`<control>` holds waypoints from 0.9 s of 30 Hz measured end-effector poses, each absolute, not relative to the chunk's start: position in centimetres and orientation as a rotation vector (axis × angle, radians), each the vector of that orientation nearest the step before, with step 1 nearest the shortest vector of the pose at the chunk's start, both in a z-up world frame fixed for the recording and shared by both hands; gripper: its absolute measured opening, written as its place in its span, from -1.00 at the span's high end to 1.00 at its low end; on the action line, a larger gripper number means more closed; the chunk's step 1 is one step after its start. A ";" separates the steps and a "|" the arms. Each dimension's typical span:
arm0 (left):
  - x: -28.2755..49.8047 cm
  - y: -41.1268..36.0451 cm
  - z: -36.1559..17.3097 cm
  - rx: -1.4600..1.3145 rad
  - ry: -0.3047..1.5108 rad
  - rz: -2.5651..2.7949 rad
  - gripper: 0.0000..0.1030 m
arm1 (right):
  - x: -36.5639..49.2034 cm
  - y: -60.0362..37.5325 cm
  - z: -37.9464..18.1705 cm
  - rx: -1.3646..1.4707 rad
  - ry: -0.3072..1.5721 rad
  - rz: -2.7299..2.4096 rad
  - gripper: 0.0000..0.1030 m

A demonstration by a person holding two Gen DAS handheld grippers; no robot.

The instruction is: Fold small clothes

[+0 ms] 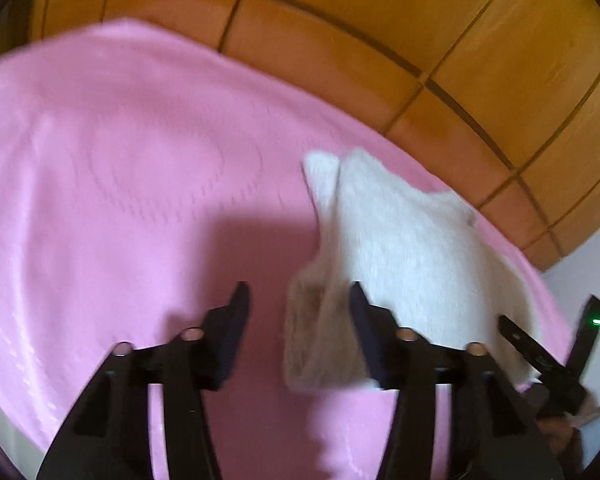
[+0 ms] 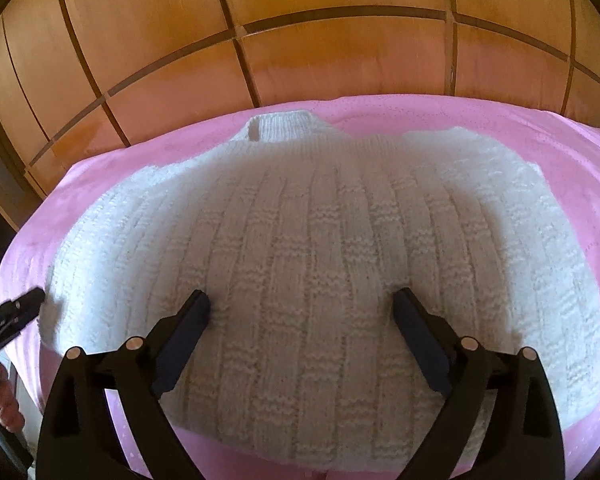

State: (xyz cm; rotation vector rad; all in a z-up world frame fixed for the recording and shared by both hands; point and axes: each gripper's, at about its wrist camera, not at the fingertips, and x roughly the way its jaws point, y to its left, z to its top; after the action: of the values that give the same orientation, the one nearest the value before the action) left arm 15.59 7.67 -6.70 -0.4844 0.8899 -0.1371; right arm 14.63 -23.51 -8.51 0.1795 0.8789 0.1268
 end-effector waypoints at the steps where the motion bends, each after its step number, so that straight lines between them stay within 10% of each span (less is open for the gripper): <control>1: 15.6 7.6 -7.2 -0.516 0.903 -0.189 0.25 | 14.6 -23.4 -8.5 0.178 0.878 0.125 -0.84; 4: 15.2 6.5 -8.2 -0.483 0.924 -0.197 0.91 | 14.5 -23.6 -8.7 0.183 0.871 0.128 -0.86; 11: 14.3 5.3 -7.9 -0.400 0.919 -0.126 0.89 | 14.1 -23.8 -9.2 0.177 0.845 0.143 -0.87; 16: 14.6 3.6 -4.6 -0.273 0.838 -0.026 -0.19 | 14.0 -23.4 -9.2 0.168 0.841 0.129 -0.90; 27: 16.4 -2.5 -0.9 -0.090 0.740 -0.052 -0.23 | 11.8 -26.6 -6.5 0.275 0.834 0.151 -0.95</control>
State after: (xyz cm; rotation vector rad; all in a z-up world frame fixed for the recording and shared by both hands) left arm 16.37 -2.47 -0.90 -0.0901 0.7398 -0.0525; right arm 11.77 -26.62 -6.53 0.2754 0.8342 0.1510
